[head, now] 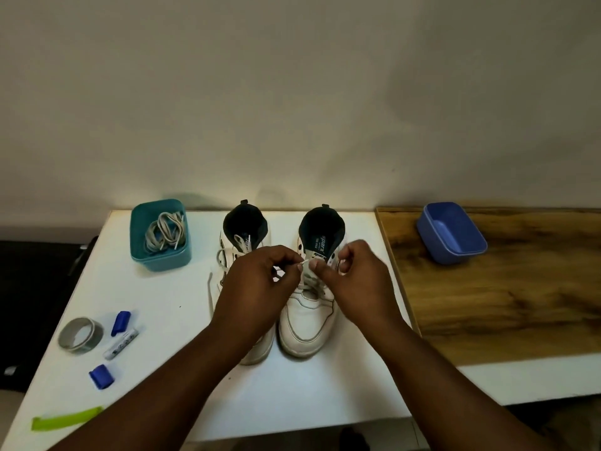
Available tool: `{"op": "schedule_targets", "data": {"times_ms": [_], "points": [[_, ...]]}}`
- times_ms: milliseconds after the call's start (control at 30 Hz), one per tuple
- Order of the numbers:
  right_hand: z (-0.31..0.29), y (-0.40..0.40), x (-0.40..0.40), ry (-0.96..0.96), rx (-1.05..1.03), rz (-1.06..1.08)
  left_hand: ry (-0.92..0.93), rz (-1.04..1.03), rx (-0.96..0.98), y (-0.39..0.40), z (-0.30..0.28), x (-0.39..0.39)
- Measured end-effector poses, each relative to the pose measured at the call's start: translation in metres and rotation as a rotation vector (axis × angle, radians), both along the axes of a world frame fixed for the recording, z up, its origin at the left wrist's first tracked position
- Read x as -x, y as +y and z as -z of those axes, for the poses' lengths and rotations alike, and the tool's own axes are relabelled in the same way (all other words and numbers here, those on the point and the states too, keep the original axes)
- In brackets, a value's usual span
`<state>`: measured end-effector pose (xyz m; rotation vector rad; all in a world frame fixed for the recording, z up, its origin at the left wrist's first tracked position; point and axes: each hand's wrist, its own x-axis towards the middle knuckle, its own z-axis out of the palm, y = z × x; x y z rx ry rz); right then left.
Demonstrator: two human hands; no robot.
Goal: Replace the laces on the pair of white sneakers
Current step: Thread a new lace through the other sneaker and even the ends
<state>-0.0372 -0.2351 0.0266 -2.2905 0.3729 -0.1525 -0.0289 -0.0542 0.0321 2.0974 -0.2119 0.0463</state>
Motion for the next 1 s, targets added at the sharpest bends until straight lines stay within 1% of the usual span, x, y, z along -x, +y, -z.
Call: {"op": "schedule_targets", "data": {"times_ms": [33, 67, 133, 200, 233, 267, 333, 400, 500, 567, 767, 833, 1000], "points": [[0.006, 0.001, 0.001, 0.067, 0.053, 0.024, -0.023, -0.009, -0.015, -0.001, 0.002, -0.001], [0.011, 0.001, 0.000, 0.102, 0.062, 0.038, -0.063, -0.008, -0.052, -0.002, 0.005, -0.002], [0.015, 0.003, -0.002, 0.104, 0.024, 0.055, -0.125, -0.003, -0.139, -0.005, 0.013, -0.007], [0.015, 0.001, -0.005, 0.081, -0.003, 0.035, -0.160, -0.021, -0.188, -0.007, 0.017, -0.009], [0.015, -0.001, -0.006, 0.079, -0.032, 0.022, -0.184, -0.032, -0.243, -0.009, 0.018, -0.010], [0.014, -0.003, -0.008, 0.088, -0.104, 0.022, -0.209, -0.039, -0.328, -0.011, 0.017, -0.010], [0.014, -0.008, -0.009, 0.136, -0.376, 0.051, -0.268, -0.038, -0.493, -0.015, 0.016, -0.010], [0.012, -0.010, -0.009, 0.196, -0.604, 0.068, -0.290, -0.019, -0.564, -0.020, 0.017, -0.012], [0.010, -0.010, -0.008, 0.261, -0.720, 0.049, -0.267, 0.018, -0.597, -0.026, 0.020, -0.014], [0.010, -0.010, -0.007, 0.279, -0.761, 0.043, -0.264, 0.045, -0.669, -0.028, 0.023, -0.014], [0.012, -0.008, -0.009, 0.275, -0.778, 0.055, -0.254, 0.126, -0.822, -0.025, 0.021, -0.017], [0.013, -0.009, -0.009, 0.278, -0.792, 0.066, -0.257, 0.133, -0.832, -0.025, 0.017, -0.018], [0.013, -0.007, -0.008, 0.272, -0.795, 0.057, -0.187, 0.154, -0.848, -0.027, 0.011, -0.018]]}}
